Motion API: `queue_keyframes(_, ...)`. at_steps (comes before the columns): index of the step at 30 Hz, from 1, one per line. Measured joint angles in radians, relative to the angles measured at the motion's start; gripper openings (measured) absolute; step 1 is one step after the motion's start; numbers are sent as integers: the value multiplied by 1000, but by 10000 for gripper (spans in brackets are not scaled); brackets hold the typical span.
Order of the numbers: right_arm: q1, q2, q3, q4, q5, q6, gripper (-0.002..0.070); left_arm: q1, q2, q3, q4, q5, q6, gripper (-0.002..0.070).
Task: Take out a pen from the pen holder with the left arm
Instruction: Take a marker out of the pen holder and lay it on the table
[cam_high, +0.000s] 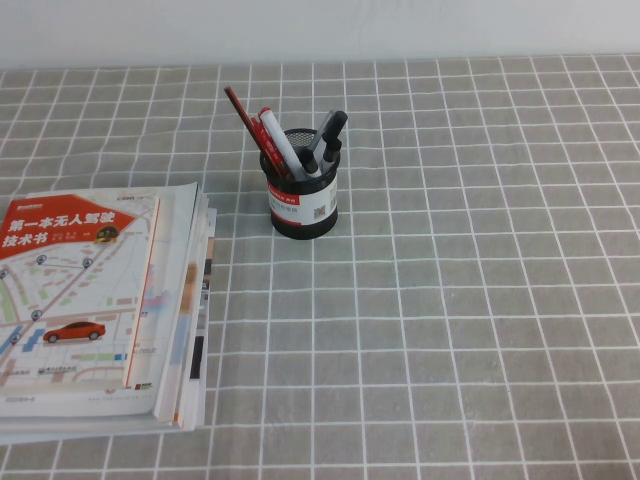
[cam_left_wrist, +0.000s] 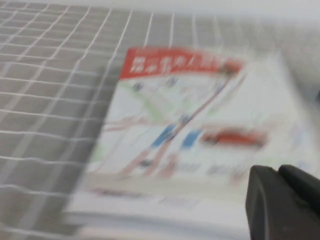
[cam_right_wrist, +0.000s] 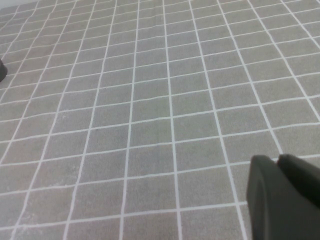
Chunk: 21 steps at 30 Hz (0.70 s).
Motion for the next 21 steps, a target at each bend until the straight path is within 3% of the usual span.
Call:
queue_keyframes(7, 0, 0, 0, 0, 0, 0, -13, 0, 0, 0, -485, -269, -347, -2)
queue_keyframes(21, 0, 0, 0, 0, 0, 0, -13, 0, 0, 0, -559, -380, -348, -2)
